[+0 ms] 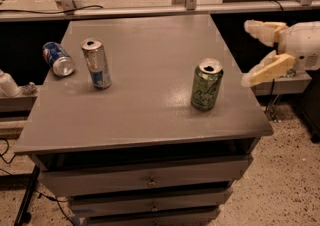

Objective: Place green can upright

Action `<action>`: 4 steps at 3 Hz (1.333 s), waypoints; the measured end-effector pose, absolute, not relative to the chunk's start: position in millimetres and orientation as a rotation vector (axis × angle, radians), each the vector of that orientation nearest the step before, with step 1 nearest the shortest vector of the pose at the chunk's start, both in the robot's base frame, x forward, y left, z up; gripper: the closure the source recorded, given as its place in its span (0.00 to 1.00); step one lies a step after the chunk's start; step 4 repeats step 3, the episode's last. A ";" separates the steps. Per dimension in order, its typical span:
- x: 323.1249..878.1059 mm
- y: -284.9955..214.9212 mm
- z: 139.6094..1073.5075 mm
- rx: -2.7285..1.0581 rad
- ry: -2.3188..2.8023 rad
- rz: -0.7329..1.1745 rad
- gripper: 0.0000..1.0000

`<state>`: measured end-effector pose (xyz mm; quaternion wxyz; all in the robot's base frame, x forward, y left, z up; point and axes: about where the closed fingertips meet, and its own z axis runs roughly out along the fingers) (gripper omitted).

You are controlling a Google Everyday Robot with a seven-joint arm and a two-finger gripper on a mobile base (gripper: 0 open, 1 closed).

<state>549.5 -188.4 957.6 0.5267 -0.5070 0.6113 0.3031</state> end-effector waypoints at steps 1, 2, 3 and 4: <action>554.7 -243.5 1026.2 -1.155 1.453 0.568 0.00; 555.1 -257.8 1059.6 -1.141 1.408 0.497 0.00; 555.2 -257.4 1059.6 -1.141 1.407 0.498 0.00; 555.2 -257.4 1059.6 -1.141 1.407 0.498 0.00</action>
Offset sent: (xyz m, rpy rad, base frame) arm 0.0042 -0.0450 0.0553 -0.0209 -0.0731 -0.0933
